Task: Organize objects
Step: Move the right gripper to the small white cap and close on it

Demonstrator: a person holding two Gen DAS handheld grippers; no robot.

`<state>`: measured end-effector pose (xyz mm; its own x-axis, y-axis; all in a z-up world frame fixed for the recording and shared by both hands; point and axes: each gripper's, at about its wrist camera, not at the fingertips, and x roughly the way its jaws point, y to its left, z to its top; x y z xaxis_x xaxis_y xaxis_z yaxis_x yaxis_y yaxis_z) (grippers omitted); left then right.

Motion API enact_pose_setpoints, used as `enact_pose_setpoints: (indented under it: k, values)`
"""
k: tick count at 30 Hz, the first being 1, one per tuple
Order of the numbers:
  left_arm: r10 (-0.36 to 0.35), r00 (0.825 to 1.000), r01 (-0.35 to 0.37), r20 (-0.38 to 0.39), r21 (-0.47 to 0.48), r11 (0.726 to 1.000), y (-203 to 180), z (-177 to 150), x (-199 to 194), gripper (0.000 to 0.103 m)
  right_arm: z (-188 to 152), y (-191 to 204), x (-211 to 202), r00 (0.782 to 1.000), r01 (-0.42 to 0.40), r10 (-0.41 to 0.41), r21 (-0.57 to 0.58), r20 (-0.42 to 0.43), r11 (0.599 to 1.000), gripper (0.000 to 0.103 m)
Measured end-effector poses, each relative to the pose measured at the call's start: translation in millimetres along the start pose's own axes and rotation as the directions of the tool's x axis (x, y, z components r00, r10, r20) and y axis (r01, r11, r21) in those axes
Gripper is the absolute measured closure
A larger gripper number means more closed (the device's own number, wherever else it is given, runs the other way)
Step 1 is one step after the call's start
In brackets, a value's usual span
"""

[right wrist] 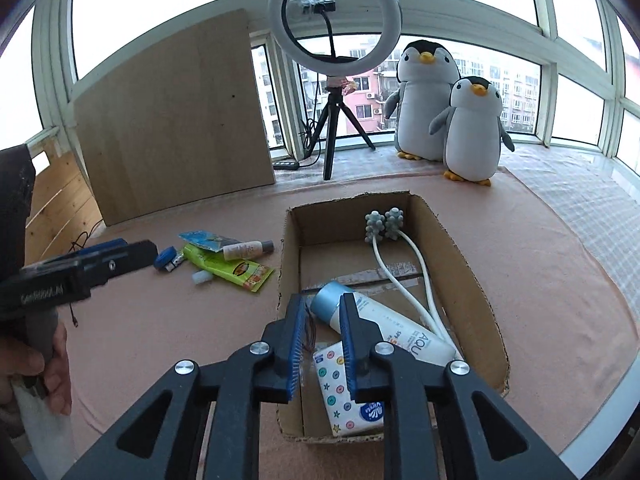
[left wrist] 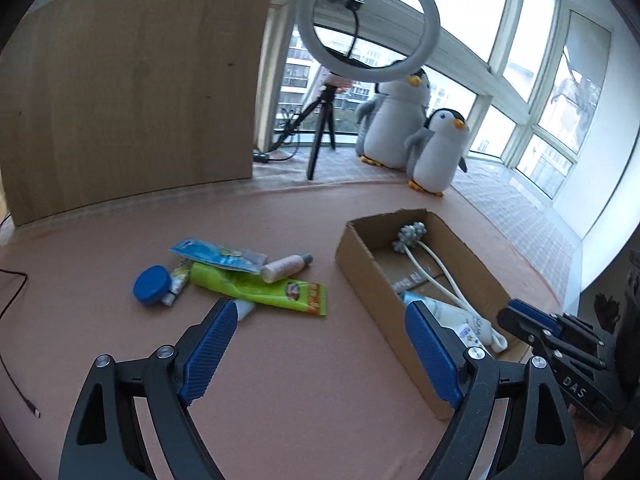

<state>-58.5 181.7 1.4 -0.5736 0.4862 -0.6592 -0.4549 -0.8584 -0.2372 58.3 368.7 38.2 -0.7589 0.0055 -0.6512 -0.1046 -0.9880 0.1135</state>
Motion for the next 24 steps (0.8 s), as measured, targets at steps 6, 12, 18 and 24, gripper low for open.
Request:
enact_pose_setpoints:
  k: [6,12,18,24]
  values:
    - [0.047,0.999,-0.043,0.025,-0.149,0.988,67.4,-22.9,-32.8,0.015,-17.4,21.8,-6.6,0.999,-0.004,0.001,-0.058,-0.048,0.998,0.070]
    - [0.160,0.987,-0.157,-0.004,-0.239,0.958,131.7,-61.3,-70.0,0.014,-6.9,93.5,27.6,0.980,-0.185,0.174,-0.118,-0.095,0.976,0.050]
    - [0.244,0.969,-0.240,-0.032,-0.339,0.910,179.3,-101.1,-106.3,0.013,-5.0,163.5,117.3,0.915,-0.334,0.297,-0.101,-0.271,0.937,0.046]
    - [0.270,0.961,-0.272,-0.062,-0.395,0.878,200.7,-131.4,-124.3,0.013,-3.0,181.3,177.0,0.936,-0.214,0.171,-0.110,-0.309,0.971,0.045]
